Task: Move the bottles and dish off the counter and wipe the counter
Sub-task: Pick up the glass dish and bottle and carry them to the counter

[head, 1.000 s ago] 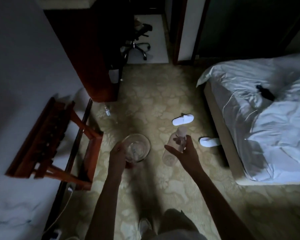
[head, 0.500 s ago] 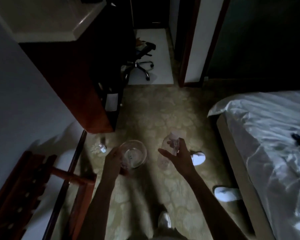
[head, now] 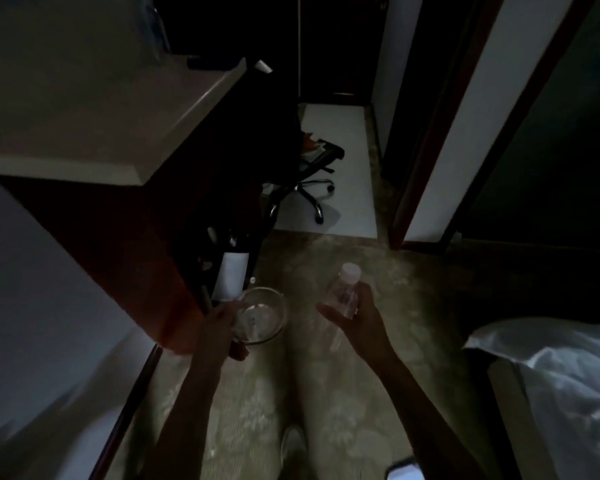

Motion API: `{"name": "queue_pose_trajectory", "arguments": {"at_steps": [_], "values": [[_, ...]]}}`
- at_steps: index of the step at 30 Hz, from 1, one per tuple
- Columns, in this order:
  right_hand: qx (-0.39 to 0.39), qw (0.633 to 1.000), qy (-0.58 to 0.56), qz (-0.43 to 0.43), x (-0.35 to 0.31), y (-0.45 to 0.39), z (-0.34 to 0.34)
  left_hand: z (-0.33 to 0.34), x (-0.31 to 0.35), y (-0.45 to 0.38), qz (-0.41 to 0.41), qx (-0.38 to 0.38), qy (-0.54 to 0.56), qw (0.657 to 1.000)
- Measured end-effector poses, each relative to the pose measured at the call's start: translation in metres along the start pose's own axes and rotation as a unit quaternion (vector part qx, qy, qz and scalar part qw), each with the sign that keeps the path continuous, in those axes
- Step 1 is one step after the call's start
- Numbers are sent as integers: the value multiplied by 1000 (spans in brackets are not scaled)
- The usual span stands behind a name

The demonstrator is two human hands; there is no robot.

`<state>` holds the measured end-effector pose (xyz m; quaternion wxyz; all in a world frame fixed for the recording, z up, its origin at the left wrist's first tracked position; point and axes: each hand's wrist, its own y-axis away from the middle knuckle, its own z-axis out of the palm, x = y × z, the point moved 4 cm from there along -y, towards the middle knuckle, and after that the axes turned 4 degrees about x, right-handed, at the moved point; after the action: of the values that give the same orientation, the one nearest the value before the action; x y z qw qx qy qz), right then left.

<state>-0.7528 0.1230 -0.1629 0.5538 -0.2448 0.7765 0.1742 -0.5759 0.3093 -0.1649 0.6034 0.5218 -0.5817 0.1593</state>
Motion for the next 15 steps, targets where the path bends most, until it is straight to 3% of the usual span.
{"name": "queue_pose_trajectory", "arguments": {"at_steps": [1, 6, 12, 15], "values": [[1, 1000, -2, -3, -11, -32, 1, 5, 18, -27, -13, -8, 14, 1000], [11, 998, -49, -25, -65, -186, 4, 32, 141, -139, 84, 67, 30, 994], [-21, 996, -72, -51, -89, -366, 34, 67, 246, -276, 108, 63, -2, 992], [-54, 991, -95, -82, -101, -464, 56, 77, 291, -341, 116, 101, -6, 988]]}}
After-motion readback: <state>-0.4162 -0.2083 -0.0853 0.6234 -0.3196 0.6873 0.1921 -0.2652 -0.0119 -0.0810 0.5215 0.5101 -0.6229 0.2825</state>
